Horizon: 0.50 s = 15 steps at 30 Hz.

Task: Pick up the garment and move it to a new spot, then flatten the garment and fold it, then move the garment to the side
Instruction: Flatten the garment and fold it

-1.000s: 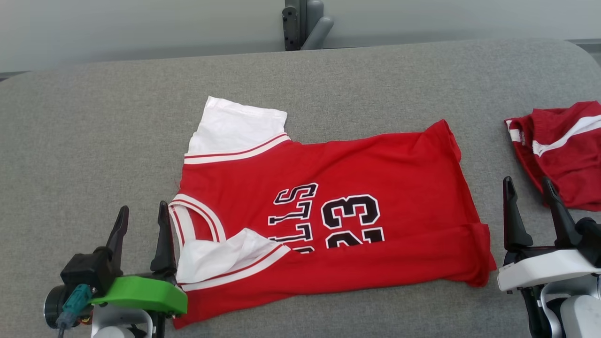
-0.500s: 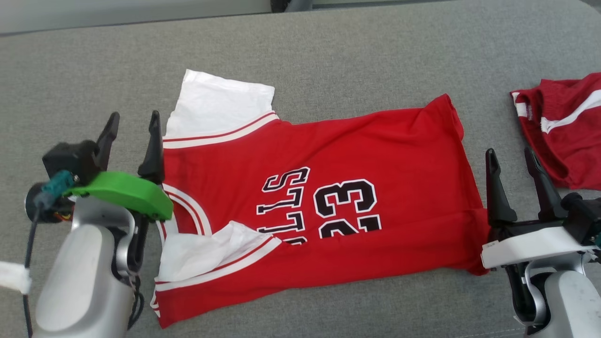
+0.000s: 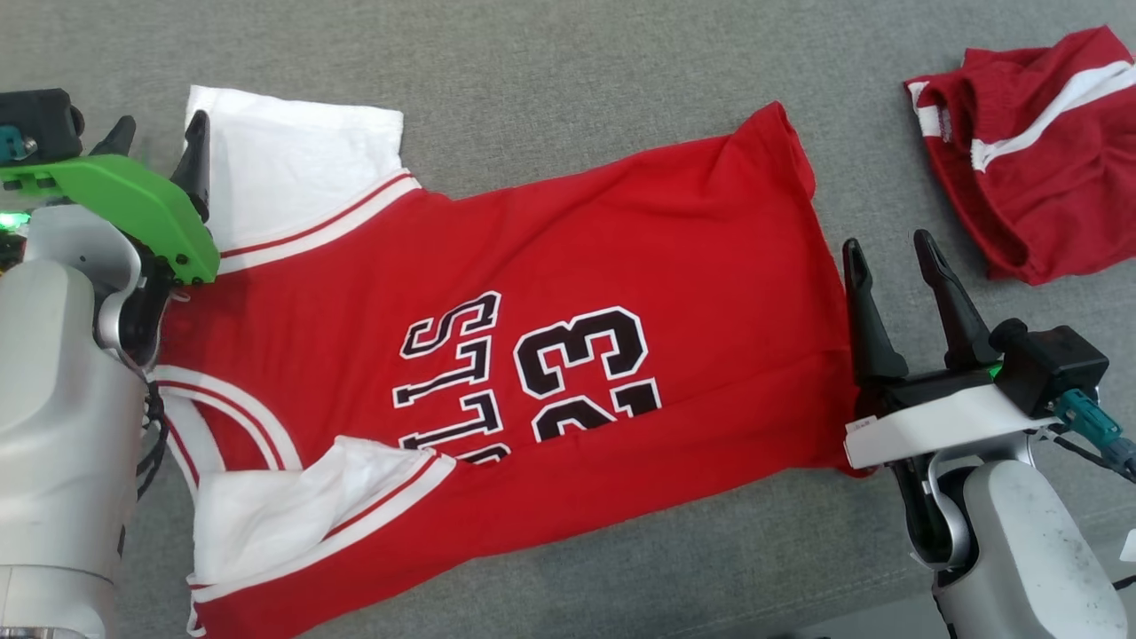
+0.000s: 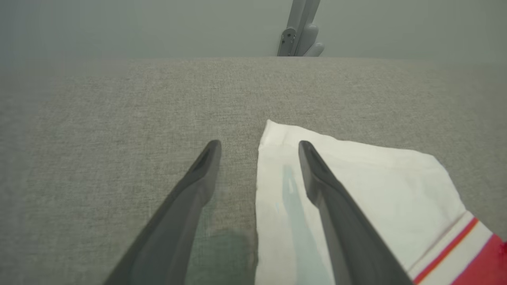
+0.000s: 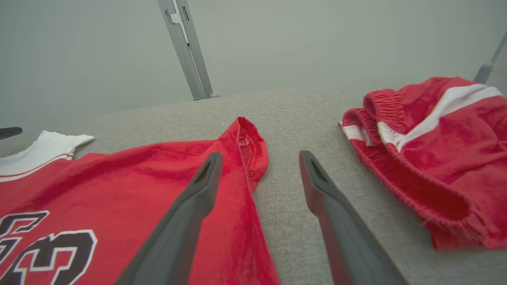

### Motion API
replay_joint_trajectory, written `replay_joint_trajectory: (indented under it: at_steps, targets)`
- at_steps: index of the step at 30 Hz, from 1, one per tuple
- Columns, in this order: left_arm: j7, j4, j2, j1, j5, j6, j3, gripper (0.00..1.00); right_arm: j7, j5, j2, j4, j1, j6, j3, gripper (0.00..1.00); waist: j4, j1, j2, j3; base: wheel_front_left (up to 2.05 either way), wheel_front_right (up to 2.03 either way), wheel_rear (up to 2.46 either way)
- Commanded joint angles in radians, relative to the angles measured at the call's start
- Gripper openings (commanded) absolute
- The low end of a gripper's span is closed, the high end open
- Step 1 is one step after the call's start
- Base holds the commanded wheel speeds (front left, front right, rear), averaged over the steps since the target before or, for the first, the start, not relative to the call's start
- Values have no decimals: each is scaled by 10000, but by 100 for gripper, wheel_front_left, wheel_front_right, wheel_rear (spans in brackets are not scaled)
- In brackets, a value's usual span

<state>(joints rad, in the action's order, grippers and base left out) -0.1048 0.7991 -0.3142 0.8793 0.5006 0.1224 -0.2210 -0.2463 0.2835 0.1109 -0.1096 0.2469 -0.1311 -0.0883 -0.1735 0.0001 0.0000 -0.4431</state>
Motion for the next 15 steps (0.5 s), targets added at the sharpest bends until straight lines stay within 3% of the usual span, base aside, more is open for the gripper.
replay_joint_trajectory:
  at_steps: [1, 7, 8, 9, 15]
  targets:
    - [11, 48, -104, 148, 62, 14, -7, 100, -57, 35, -2, -16, 145, 9, -3, 100, -521, -1, 0, -528, 0, 0, 0]
    - [107, 1148, -342, 855, 212, 80, -368, 100, -166, 203, 24, -279, 377, 9, -17, 100, -692, -1, 0, -720, 0, 0, 0]
    - [157, 1290, -339, 900, 246, 84, -430, 41, -180, 238, 59, -320, 426, 9, -8, 100, -703, -1, 0, -730, 0, 0, 0]
    - [118, 1421, -321, 923, 301, 88, -535, 0, -188, 259, 98, -364, 518, 9, 12, 100, -707, -1, 0, -733, 0, 0, 0]
    - [495, 1660, -193, 1216, 655, 95, -1255, 0, -5, 675, 833, -973, 2003, 9, -142, 100, -458, -1, 0, -667, 0, 0, 0]
